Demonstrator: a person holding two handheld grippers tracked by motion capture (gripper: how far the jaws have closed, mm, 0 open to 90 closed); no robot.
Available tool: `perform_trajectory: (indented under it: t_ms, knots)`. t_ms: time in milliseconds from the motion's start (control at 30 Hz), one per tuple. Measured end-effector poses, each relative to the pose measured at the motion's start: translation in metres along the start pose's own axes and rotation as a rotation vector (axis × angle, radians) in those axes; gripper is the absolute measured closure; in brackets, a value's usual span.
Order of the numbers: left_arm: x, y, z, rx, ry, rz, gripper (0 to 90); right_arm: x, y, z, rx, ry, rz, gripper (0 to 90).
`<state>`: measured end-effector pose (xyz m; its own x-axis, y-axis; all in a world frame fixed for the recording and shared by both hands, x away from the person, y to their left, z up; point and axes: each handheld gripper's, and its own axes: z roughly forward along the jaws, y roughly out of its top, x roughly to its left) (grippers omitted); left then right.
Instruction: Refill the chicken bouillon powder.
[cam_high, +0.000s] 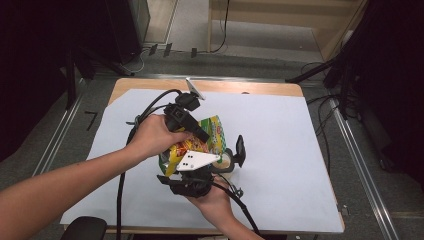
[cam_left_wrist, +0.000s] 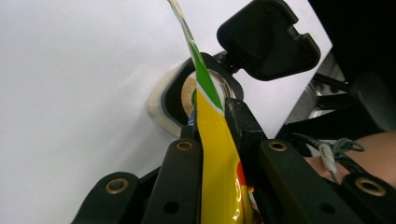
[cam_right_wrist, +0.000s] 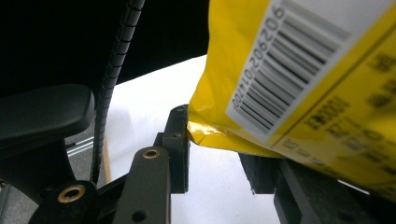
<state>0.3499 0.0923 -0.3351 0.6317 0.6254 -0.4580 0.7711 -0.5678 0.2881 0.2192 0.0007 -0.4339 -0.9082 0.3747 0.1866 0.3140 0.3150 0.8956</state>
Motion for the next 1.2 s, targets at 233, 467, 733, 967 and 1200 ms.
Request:
perform_trajectory:
  t_ms: [233, 467, 733, 967, 1200]
  knots:
    - [0.0023, -0.0002, -0.0018, -0.006, -0.015, -0.024, 84.2, -0.0001, 0.0019, -0.0007, 0.001, 0.004, -0.008, 67.0]
    - [0.0053, -0.0021, -0.0027, -0.010, -0.031, -0.042, 84.1, -0.0001, 0.0027, -0.0012, 0.007, 0.011, -0.016, 67.0]
    - [0.0057, -0.0019, -0.0018, -0.009, -0.032, -0.046, 83.9, -0.0006, 0.0024, -0.0010, 0.011, 0.014, -0.019, 67.0]
    - [0.0063, -0.0013, -0.0015, -0.013, -0.040, -0.049, 83.9, -0.0012, 0.0024, -0.0013, 0.011, 0.008, -0.019, 67.0]
    - [0.0067, -0.0014, -0.0021, -0.014, -0.040, -0.050, 83.8, -0.0013, 0.0029, -0.0012, 0.010, 0.008, -0.020, 67.0]
